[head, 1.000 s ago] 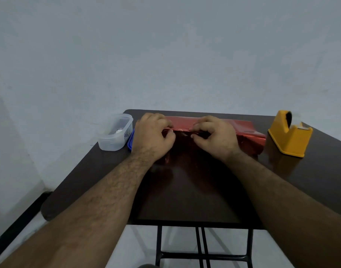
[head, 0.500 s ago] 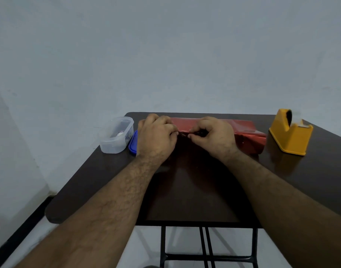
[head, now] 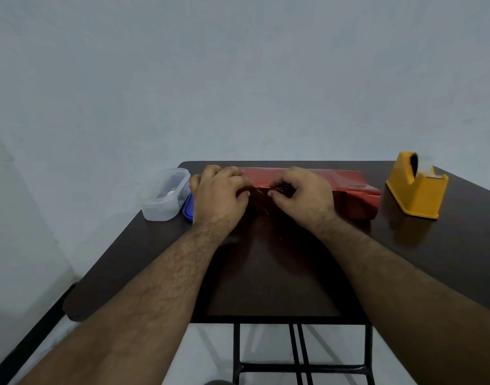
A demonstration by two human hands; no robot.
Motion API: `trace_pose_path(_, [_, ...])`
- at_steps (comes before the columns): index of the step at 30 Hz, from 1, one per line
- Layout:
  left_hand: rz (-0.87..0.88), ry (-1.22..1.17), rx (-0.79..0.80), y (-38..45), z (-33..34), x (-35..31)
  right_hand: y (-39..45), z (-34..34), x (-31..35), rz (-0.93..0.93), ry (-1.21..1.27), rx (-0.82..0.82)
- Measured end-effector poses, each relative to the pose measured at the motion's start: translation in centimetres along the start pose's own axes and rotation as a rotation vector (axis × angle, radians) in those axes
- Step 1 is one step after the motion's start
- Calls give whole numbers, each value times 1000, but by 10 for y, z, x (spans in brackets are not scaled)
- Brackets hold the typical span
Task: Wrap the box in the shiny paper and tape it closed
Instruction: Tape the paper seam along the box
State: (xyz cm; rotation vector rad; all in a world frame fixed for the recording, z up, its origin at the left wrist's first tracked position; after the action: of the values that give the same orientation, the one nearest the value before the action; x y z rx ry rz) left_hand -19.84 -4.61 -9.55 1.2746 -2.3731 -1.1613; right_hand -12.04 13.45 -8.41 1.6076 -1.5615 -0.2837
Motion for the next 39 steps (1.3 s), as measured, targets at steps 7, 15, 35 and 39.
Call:
trace_pose_path(7, [-33,-131,22,-3,2,-6,-3,-8,1,-12,59,41])
trace_pose_path(15, [-114,-292,154,-2,2,5,-7,-37,-18,103,-286,55])
trace_pose_path(35, [202,-122,177,33,10,-17,-12,-31,-32,199,-397,173])
trace_pose_path(39, [119,-250,130,31,13,-22,-11,-31,-30,205,-423,174])
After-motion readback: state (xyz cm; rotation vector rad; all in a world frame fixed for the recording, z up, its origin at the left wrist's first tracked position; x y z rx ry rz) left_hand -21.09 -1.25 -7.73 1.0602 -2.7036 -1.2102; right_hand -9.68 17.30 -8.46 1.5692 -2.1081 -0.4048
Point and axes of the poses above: each hand's wrist, its own y-axis towards the middle knuckle, its own z-axis out of the palm, x = y × z, the point moved 3 cm from there along y, towards the middle knuckle, and after that the axes turned 7 degrees about y, right-handed, at the moved point
